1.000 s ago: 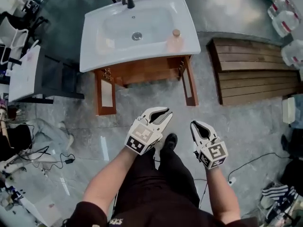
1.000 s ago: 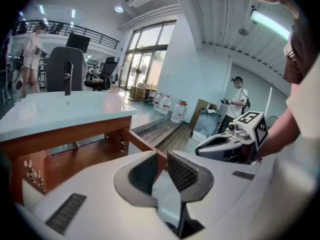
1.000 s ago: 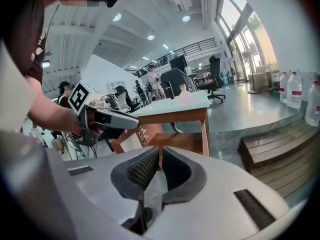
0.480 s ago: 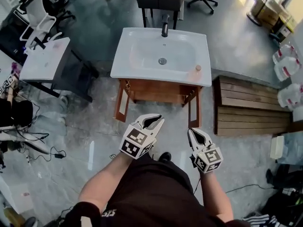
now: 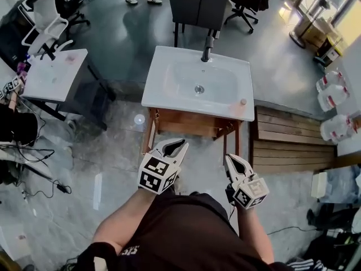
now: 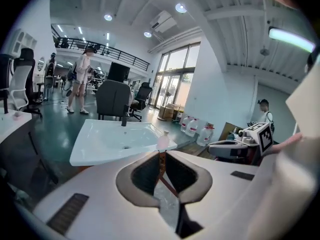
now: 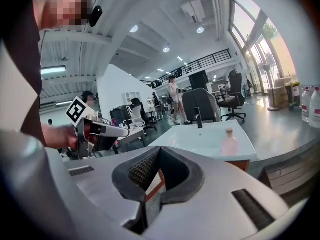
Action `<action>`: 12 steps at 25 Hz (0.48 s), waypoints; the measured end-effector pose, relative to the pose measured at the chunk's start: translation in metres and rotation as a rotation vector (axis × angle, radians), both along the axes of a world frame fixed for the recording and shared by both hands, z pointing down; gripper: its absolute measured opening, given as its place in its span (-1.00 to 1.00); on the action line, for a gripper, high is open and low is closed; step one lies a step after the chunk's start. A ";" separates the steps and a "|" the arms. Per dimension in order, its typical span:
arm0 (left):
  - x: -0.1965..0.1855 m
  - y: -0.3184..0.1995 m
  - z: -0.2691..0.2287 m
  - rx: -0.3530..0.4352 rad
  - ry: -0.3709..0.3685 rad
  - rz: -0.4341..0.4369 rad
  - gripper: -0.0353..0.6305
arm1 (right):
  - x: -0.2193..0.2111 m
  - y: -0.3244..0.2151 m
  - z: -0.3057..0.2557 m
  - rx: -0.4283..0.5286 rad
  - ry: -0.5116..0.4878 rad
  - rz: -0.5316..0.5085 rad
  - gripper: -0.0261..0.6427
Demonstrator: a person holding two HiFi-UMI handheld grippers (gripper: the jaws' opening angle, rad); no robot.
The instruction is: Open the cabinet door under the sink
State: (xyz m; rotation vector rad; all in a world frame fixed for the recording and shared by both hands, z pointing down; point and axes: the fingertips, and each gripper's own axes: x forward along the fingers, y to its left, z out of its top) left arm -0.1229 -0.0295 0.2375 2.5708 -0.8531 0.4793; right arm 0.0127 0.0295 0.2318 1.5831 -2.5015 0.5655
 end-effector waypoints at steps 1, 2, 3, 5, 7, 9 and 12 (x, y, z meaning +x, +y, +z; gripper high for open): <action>-0.006 -0.006 -0.004 0.018 -0.007 -0.004 -0.75 | -0.008 -0.008 -0.008 0.013 0.004 -0.018 -0.88; -0.012 -0.012 -0.008 0.039 -0.016 -0.010 -0.75 | -0.015 -0.015 -0.016 0.026 0.004 -0.036 -0.88; -0.017 -0.017 -0.013 0.061 -0.025 -0.016 -0.75 | -0.021 -0.021 -0.023 0.039 0.001 -0.055 -0.88; -0.024 -0.028 -0.024 0.105 -0.043 -0.034 -0.75 | -0.029 -0.032 -0.038 0.064 -0.010 -0.093 -0.88; -0.028 -0.036 -0.036 0.130 -0.053 -0.058 -0.75 | -0.032 -0.041 -0.051 0.088 -0.015 -0.128 -0.88; -0.029 -0.041 -0.050 0.137 -0.049 -0.082 -0.75 | -0.030 -0.051 -0.062 0.106 -0.017 -0.150 -0.88; -0.017 -0.046 -0.072 0.145 -0.031 -0.105 -0.76 | -0.016 -0.063 -0.078 0.128 -0.026 -0.181 -0.89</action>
